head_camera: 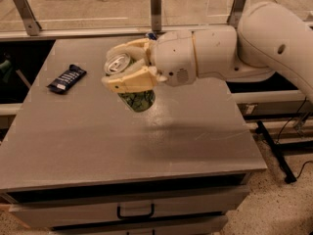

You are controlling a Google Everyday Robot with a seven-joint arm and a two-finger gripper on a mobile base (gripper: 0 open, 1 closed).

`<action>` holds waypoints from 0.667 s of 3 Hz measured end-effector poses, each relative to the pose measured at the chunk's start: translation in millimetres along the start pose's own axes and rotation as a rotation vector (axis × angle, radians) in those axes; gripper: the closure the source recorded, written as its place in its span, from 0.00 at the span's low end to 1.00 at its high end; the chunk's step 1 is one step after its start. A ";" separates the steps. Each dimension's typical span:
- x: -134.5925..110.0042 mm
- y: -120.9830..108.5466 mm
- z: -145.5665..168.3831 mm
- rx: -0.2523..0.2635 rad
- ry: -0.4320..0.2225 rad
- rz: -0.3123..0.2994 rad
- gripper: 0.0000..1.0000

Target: Place green can upright

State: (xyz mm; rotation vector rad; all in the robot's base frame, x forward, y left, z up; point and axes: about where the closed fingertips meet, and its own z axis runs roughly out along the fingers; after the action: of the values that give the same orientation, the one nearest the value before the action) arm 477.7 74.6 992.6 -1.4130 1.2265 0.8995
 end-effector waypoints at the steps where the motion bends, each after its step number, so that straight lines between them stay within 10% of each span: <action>1: 10.5 2.1 -9.5 -0.008 -0.115 -0.032 1.00; 2: 30.0 3.1 -13.5 -0.021 -0.171 -0.019 1.00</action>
Offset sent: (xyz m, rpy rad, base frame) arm 0.0086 -0.0358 -0.0517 0.2283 0.0052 0.0761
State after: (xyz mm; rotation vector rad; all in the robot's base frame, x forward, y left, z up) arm 479.7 54.9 966.1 -1.3324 1.0765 1.0016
